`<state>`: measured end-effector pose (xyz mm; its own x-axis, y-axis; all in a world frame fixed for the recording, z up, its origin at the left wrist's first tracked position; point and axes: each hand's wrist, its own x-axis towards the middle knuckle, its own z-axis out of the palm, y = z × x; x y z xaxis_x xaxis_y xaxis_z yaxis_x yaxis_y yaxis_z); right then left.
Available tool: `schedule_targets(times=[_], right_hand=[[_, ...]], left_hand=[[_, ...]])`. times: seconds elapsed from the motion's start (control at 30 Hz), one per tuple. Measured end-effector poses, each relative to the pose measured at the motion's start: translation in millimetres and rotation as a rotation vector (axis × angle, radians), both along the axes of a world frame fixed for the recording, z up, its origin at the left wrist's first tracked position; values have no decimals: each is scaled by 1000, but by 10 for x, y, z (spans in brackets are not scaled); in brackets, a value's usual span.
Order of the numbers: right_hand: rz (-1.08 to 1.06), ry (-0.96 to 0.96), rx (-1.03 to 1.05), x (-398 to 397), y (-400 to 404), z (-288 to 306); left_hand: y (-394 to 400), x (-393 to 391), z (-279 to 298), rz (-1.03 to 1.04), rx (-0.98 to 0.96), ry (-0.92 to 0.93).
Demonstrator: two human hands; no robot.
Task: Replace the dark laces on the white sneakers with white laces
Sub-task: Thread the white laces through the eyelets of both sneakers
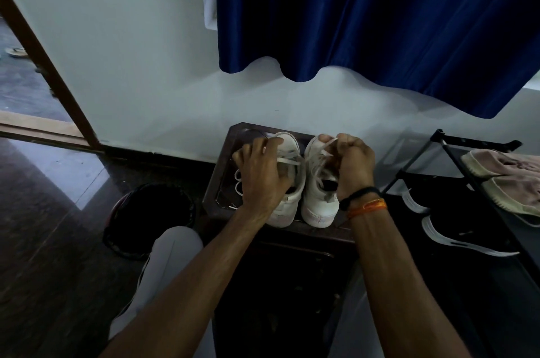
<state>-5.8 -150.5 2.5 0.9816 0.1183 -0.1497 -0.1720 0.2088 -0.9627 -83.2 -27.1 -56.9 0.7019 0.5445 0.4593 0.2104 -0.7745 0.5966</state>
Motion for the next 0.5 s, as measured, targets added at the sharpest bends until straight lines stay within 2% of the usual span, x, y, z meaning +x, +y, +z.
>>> schedule_targets(times=[0.1, 0.17, 0.23, 0.37, 0.5], right_hand=[[-16, 72, 248, 74, -69, 16], [-9, 78, 295, 125, -159, 24], [-61, 24, 157, 209, -273, 23], [-318, -87, -56, 332, -616, 73], [-552, -214, -514, 371, -967, 193]], left_hand=[[1, -23, -11, 92, -52, 5], [-4, -29, -24, 154, -90, 16], [-13, -49, -33, 163, -157, -1], [-44, -93, -33, 165, -283, 4], [-69, -99, -22, 162, -322, -39]])
